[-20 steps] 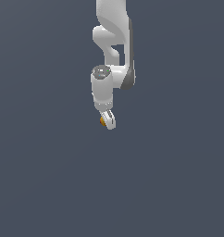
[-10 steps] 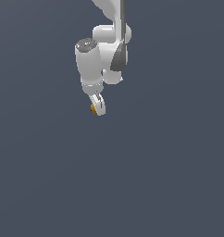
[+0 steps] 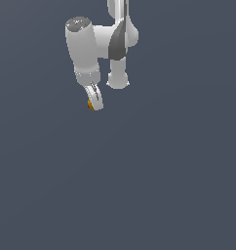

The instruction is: Pick up the object and move it to a goal position.

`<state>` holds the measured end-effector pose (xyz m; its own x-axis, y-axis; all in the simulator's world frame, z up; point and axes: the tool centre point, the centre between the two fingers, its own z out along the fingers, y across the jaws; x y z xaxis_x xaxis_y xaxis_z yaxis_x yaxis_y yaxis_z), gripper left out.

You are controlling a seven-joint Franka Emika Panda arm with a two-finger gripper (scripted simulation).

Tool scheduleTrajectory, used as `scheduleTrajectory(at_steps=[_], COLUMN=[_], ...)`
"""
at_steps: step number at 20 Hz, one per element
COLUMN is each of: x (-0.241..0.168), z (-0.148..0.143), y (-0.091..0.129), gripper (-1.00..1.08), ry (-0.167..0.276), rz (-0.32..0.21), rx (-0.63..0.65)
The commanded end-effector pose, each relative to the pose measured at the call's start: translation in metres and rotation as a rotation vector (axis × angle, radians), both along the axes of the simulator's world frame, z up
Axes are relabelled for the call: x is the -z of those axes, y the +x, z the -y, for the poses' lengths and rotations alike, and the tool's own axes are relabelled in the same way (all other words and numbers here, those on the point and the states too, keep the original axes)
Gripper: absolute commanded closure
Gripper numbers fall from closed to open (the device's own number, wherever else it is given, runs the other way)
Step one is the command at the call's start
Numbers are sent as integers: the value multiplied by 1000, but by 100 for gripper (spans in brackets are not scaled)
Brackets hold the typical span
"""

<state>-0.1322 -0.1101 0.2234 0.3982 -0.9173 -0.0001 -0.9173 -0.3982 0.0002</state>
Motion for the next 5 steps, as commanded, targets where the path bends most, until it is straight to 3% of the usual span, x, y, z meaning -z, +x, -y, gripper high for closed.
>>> scheduleTrajectory(at_steps=[1,5], x=[-7,-11], z=[3,5], y=[-1,-1], gripper=[108,108], ry=[0,0], rz=[0,0], rx=[-1,-2])
